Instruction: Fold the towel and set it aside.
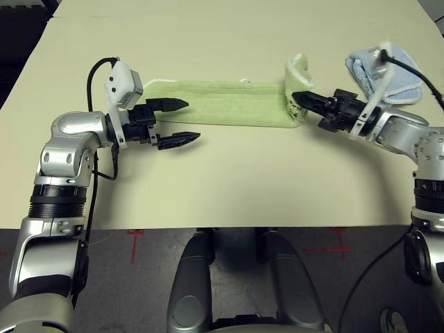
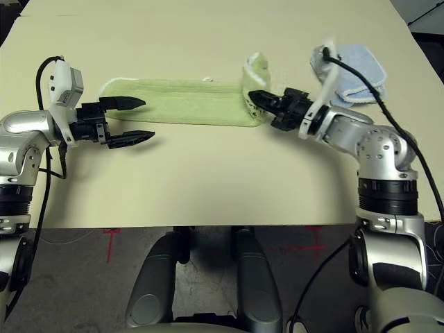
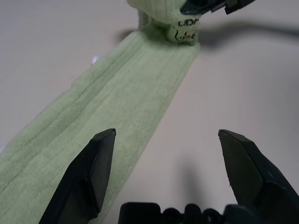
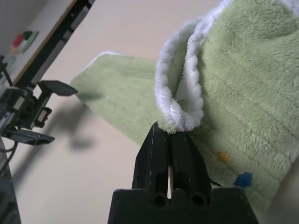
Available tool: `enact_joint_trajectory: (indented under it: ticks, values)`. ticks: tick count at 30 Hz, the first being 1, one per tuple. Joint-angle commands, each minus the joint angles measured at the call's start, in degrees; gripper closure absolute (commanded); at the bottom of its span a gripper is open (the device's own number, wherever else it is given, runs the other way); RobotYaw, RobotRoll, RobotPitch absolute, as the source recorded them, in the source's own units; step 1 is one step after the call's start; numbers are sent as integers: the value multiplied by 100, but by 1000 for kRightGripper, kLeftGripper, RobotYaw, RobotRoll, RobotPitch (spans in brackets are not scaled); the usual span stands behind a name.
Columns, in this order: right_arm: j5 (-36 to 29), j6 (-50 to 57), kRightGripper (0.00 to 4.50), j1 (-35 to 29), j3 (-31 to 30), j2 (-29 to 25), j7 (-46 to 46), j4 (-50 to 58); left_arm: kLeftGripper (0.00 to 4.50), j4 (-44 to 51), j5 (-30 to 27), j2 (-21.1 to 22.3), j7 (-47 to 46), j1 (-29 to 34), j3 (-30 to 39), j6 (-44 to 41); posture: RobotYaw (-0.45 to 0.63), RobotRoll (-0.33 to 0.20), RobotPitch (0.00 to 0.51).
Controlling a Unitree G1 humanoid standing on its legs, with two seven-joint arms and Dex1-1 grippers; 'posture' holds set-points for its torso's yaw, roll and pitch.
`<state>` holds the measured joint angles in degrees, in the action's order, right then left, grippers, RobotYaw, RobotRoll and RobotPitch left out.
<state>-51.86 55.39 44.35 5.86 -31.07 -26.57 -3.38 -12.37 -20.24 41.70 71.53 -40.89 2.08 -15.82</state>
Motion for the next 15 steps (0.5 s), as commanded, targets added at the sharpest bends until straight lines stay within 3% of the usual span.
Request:
enact_joint_trajectory:
  ticks: [1, 6, 15]
  values:
    - [546, -181, 4487, 53, -489, -141, -519, 186, 0, -23, 25, 34, 24, -4, -42, 22, 34, 0, 326]
    - [1141, -505, 4487, 71, -980, -239, -1195, 282, 0, -101, 54, 13, 16, -39, -55, 62, 31, 0, 325]
    - [1955, -508, 4487, 419, -1354, 290, -1160, -175, 0, -203, 74, -12, 20, -67, -54, 162, 40, 0, 322]
